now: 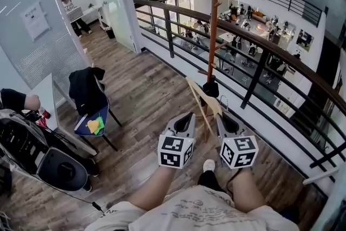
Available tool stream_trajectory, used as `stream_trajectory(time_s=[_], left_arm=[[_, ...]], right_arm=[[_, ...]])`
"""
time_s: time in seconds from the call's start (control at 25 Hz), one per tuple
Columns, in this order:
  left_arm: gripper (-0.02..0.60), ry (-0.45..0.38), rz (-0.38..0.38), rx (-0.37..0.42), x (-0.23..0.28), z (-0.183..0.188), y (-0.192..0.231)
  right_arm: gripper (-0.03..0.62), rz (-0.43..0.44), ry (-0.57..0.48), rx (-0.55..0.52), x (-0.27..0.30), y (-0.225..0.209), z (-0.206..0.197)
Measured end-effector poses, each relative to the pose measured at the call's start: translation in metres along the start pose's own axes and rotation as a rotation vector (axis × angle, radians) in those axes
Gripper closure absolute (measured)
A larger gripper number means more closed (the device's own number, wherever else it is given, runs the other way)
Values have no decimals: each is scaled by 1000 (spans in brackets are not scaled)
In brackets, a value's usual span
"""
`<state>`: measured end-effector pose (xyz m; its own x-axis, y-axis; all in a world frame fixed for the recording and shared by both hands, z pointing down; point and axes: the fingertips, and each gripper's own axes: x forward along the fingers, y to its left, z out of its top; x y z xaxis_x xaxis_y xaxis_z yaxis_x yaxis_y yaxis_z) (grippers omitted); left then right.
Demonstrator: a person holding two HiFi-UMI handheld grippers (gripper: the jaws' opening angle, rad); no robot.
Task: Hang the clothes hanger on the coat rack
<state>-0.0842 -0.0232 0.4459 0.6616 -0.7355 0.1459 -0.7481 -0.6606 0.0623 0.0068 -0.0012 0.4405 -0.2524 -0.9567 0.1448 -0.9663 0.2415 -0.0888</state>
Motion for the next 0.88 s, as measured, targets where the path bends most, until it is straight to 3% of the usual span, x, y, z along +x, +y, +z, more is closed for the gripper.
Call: stream_trajectory(time_s=[0.36, 0.6, 0.88], left_arm=[[578, 14, 6, 3, 41, 2, 6], [579, 16, 3, 10, 74, -18, 15], [578, 21, 1, -7, 113, 14, 30]], right_arm=[[549, 40, 9, -1, 29, -25, 1], [549, 65, 0, -2, 53, -41, -19], [549, 87, 16, -3, 86, -62, 13]])
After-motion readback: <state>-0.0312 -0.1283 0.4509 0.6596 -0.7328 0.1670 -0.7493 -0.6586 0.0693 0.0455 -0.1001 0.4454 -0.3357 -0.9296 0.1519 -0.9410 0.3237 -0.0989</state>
